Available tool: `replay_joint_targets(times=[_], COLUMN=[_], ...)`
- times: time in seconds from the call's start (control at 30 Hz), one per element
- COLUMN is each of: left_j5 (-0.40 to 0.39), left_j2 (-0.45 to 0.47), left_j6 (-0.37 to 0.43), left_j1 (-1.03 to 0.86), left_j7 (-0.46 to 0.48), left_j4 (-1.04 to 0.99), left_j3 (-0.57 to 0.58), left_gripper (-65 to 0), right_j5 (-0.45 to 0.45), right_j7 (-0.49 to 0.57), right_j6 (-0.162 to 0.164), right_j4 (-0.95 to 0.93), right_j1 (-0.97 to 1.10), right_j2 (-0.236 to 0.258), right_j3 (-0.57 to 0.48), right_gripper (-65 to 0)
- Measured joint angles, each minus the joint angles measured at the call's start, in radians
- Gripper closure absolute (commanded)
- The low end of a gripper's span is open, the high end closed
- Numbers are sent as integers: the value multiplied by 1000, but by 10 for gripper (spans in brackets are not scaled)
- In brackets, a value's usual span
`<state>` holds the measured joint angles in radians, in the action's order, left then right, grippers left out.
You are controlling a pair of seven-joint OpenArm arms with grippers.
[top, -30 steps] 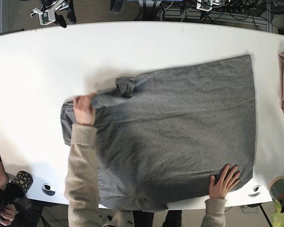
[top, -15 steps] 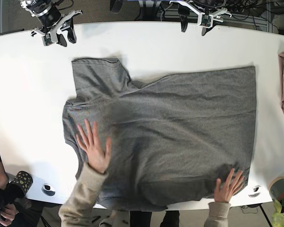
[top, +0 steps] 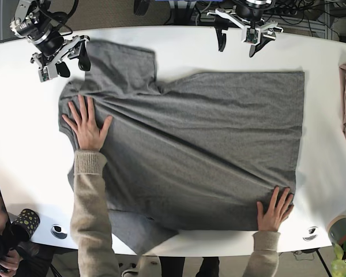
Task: Fold the T-shirt properly
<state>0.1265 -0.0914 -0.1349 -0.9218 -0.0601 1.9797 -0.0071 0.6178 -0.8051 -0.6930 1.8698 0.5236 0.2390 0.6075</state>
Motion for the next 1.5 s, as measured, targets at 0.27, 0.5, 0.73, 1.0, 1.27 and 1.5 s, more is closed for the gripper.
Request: replay_joint_targets(times=[0.27,0.5,0.73,1.0,1.27,1.5], left_j5=[0,0,0,0,0,0], left_j2=[0,3,3,9,29,28], left_j6=[0,-1,0,-10,-11,-13], left_j1=[43,97,171,230,258,270], left_j7=[0,-105,-124,-127,-127,-127], left_j4=[-1,-2,-2,-14,-14,-14], left_j3=[-1,-1,-101,-160,-164,-164], left_gripper=[-478,-476,-478,-481,-481,-479], right_j5=[170,336,418,433,439,433], right_j7=[-233,-303,-324,-325,-317,-319], right_j6=[1,2,5,5,5,12], right_j4=[-44,-113,-151,-152,-158,-215], right_j1=[-68,-46,24,74,39,45], right_j2=[-6,-6,-13,-48,-51,-69], right_j3=[122,145,143,138,75,77], right_gripper=[-387,-385,-385,-385,-385,-385])
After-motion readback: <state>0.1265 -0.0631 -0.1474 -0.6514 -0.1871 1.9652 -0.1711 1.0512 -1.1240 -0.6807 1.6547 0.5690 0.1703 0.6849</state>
